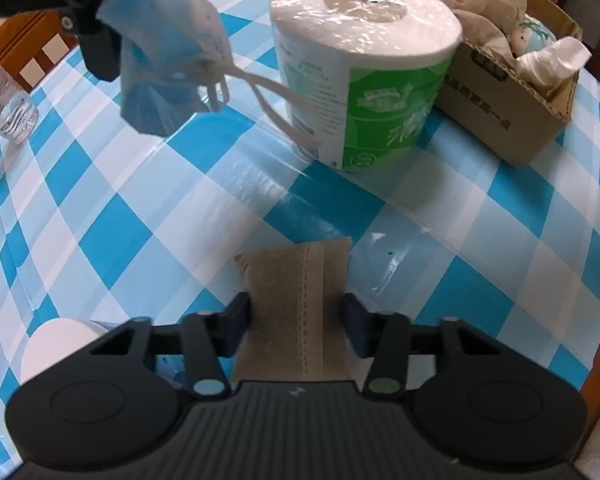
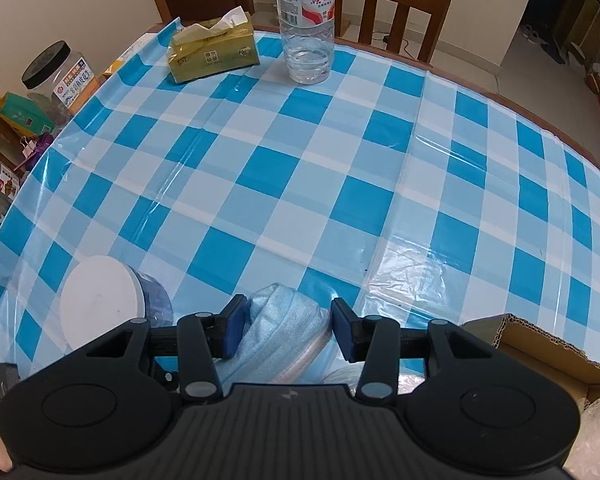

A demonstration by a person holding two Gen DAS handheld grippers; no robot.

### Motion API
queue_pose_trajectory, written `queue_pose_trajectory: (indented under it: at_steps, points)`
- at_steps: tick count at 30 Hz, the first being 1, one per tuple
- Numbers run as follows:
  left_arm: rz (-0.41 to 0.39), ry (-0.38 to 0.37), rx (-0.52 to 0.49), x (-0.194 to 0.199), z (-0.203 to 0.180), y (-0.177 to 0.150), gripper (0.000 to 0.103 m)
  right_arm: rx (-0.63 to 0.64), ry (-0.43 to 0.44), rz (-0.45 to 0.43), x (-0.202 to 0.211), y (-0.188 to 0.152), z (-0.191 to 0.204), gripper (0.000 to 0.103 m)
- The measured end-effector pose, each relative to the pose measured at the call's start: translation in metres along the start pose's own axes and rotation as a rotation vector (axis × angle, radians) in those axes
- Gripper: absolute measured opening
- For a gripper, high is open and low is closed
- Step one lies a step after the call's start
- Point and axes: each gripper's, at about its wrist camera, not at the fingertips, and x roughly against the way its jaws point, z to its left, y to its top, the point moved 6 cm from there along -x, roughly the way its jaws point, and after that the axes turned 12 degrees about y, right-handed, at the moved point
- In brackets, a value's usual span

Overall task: Organize soft objects
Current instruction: 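Carry the mask into the box and open the right gripper while the left carries the pad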

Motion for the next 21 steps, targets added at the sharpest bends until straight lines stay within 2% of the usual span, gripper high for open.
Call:
queue_pose_trajectory:
  at_steps: [3, 6, 14, 21]
  points:
    - [-0.003, 0.0, 0.018, 0.002, 0.001, 0.0, 0.029, 0.002, 0.001, -0.006, 0.002, 0.0, 0.003, 0.051]
    - [-0.014, 0.012, 0.022, 0.007, 0.0, -0.001, 0.02, 0.004, 0.0, -0.007, 0.004, -0.001, 0.004, 0.051]
    - [-0.028, -0.006, 0.072, 0.029, 0.01, -0.006, 0.017, 0.007, -0.005, -0.016, 0.015, -0.005, 0.004, 0.051]
    - [-0.062, -0.034, 0.094, 0.074, 0.015, -0.005, 0.017, 0.007, -0.017, -0.031, 0.04, -0.019, 0.009, 0.051]
